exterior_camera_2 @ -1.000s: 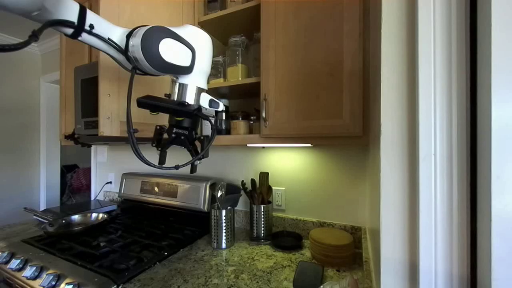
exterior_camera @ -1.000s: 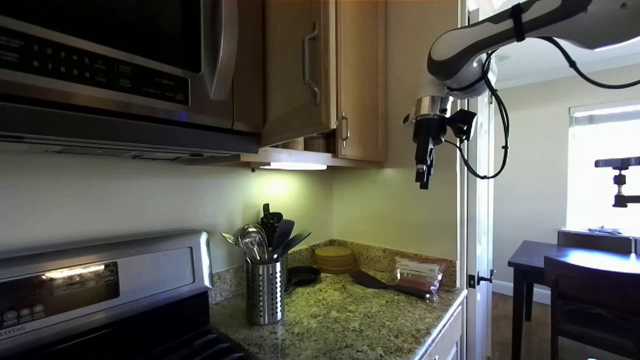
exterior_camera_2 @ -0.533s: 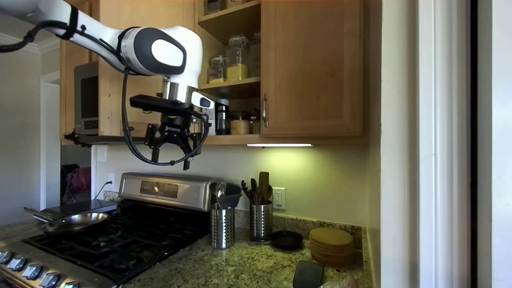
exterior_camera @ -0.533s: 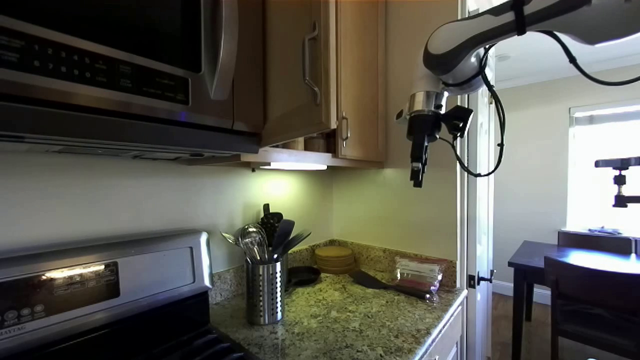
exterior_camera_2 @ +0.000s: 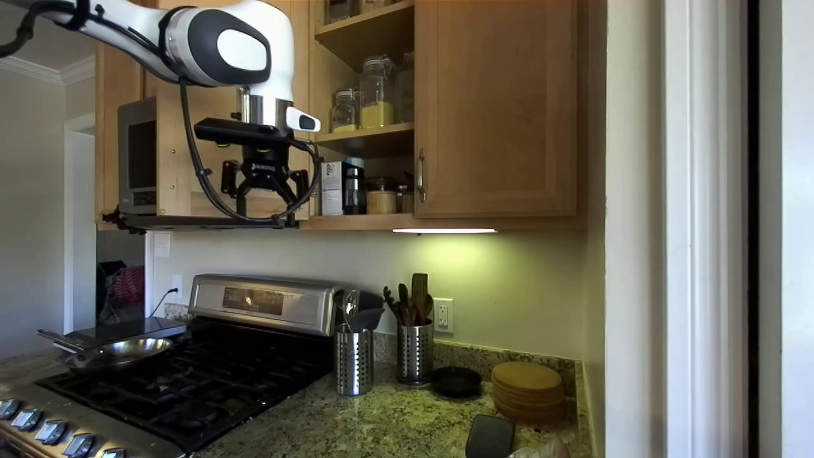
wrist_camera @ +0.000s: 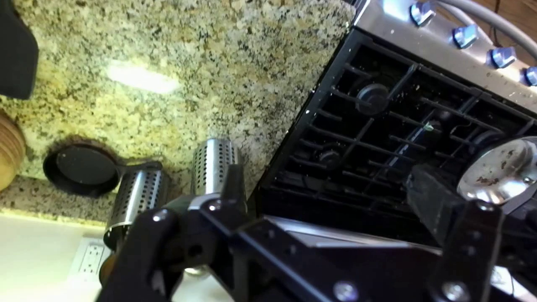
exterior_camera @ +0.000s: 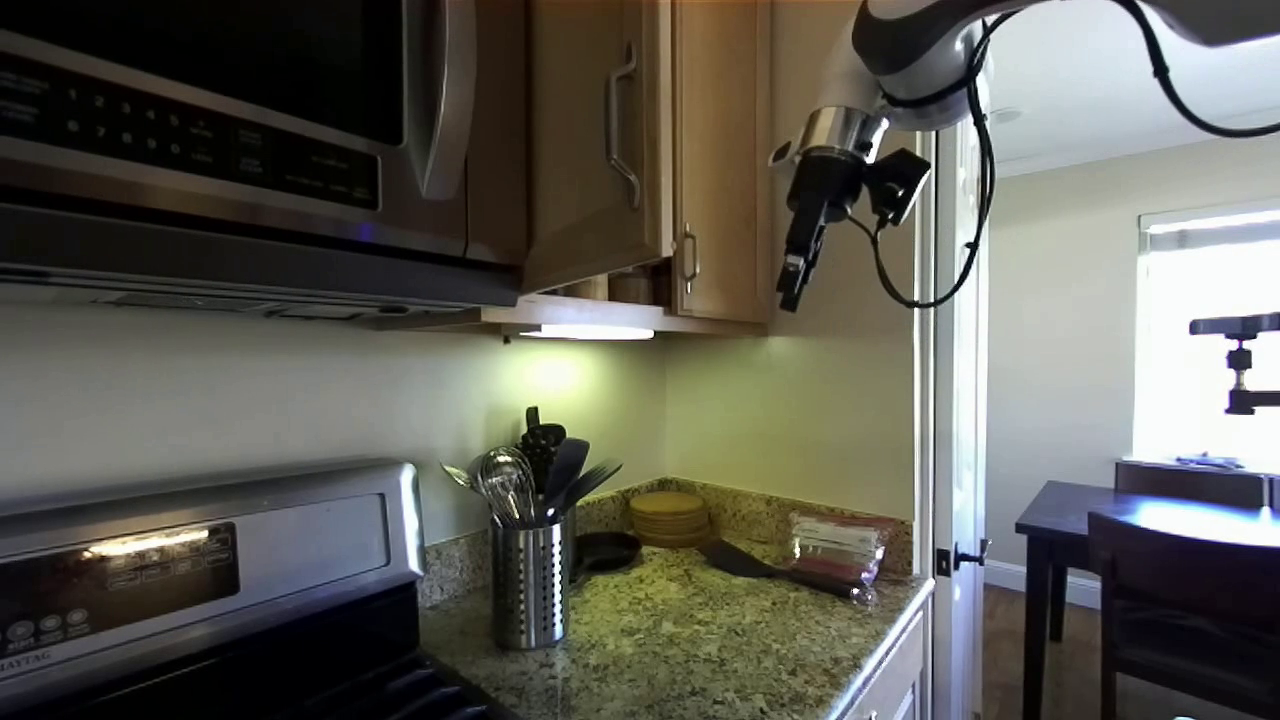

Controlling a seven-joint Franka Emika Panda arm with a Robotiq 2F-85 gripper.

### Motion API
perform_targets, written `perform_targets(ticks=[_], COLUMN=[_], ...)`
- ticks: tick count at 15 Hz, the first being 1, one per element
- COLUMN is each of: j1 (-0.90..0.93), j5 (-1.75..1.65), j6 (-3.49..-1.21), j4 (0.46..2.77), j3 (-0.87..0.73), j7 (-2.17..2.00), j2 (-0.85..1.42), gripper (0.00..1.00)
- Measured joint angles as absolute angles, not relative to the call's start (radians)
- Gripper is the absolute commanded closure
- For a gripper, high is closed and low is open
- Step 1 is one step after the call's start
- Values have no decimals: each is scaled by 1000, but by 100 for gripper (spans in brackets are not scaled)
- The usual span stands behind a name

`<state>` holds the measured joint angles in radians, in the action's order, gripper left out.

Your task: Close the drawer on the right side of the microwave

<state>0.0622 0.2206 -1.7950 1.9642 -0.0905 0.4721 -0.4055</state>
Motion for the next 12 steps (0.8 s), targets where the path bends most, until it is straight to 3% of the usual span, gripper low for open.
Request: perform_targets(ticks=[12], j1=[80], j5=[187], j6=[-2082], j4=[1946], j3=[44], j7=[369], j2=[-484], gripper=[0])
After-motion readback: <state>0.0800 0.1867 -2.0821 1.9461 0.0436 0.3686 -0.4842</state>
